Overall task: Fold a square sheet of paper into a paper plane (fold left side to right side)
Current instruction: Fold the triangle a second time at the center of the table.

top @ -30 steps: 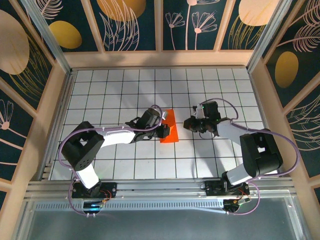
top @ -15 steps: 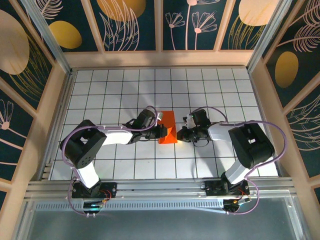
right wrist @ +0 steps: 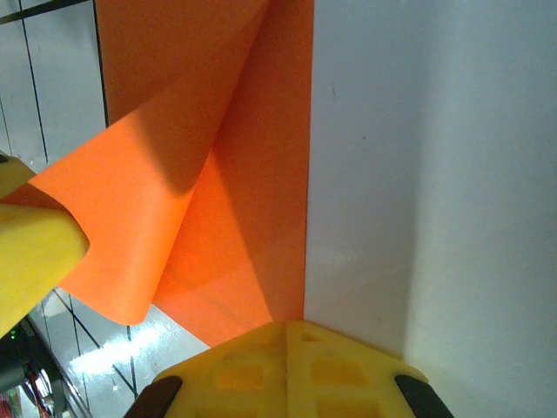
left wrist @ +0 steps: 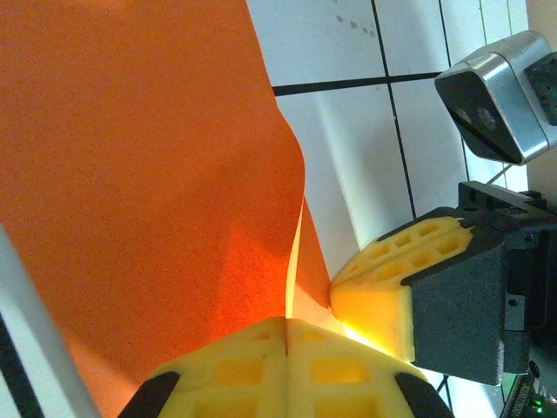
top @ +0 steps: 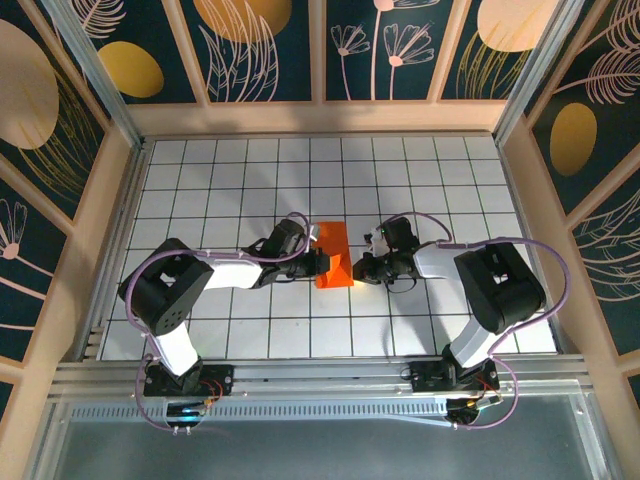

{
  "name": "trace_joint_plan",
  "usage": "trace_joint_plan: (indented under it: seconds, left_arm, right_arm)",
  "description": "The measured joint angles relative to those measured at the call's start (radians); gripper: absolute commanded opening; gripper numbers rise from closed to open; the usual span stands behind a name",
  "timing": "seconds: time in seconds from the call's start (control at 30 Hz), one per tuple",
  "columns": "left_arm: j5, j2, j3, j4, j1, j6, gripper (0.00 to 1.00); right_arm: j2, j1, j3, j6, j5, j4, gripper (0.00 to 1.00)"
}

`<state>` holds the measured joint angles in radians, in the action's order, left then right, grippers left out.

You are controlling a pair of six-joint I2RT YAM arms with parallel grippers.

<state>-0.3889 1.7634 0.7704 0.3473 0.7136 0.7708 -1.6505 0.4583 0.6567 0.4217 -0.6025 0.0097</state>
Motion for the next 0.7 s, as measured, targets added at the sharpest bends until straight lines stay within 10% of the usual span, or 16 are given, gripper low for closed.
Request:
trace_joint_plan:
  seconds: [0.7]
  left_arm:
    - [0.066, -0.001, 0.045, -0.14, -0.029, -0.132, 0.0]
  right_arm:
    - [-0.008, 0.0, 0.011, -0.006, -0.001, -0.015, 0.0]
